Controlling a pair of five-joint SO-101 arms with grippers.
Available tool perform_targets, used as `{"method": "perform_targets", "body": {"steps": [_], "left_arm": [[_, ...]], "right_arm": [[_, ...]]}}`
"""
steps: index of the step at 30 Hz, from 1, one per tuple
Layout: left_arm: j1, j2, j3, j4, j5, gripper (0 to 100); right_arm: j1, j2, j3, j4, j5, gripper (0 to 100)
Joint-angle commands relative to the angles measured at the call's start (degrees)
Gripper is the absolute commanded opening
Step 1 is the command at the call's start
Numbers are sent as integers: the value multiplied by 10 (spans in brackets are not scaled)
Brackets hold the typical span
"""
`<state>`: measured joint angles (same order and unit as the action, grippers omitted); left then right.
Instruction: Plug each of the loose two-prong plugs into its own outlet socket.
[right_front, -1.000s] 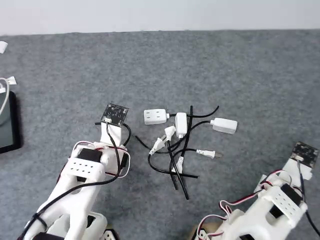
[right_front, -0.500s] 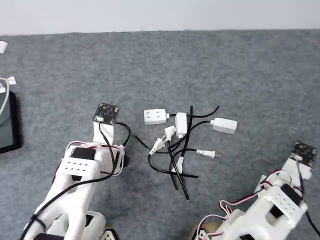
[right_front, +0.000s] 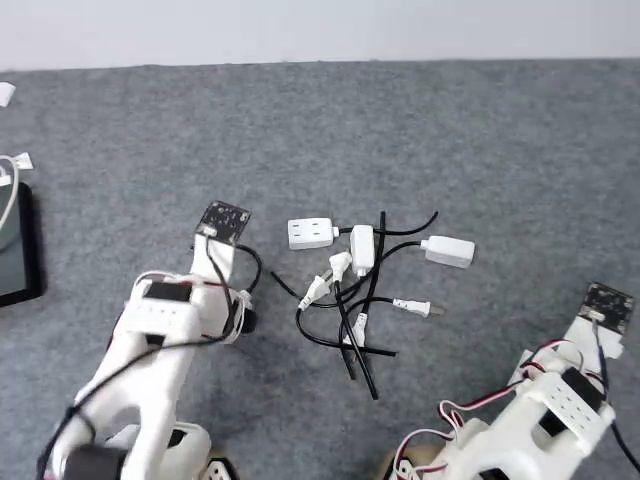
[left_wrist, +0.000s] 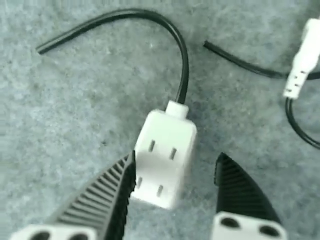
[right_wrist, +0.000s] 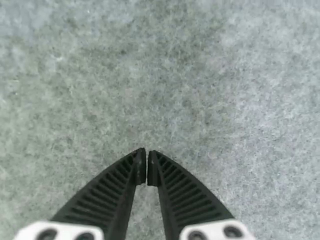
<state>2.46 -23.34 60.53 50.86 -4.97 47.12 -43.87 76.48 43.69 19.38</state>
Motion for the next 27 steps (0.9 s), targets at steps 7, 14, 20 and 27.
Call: {"method": "perform_targets", "body": {"steps": [7,14,20,27], "left_arm": [[-13,286,-243,110,-100,136],[-12,288,-248,114,-127,19],[-9,219,-190,89,-111,13],[40,31,-83,51,79,13]], "right_arm": [[-1,-11,-2,-7,4,11],[-2,-11,-2,-7,4,11],[-2,-11,-2,-7,4,11],[-2,-11,-2,-7,4,11]]}}
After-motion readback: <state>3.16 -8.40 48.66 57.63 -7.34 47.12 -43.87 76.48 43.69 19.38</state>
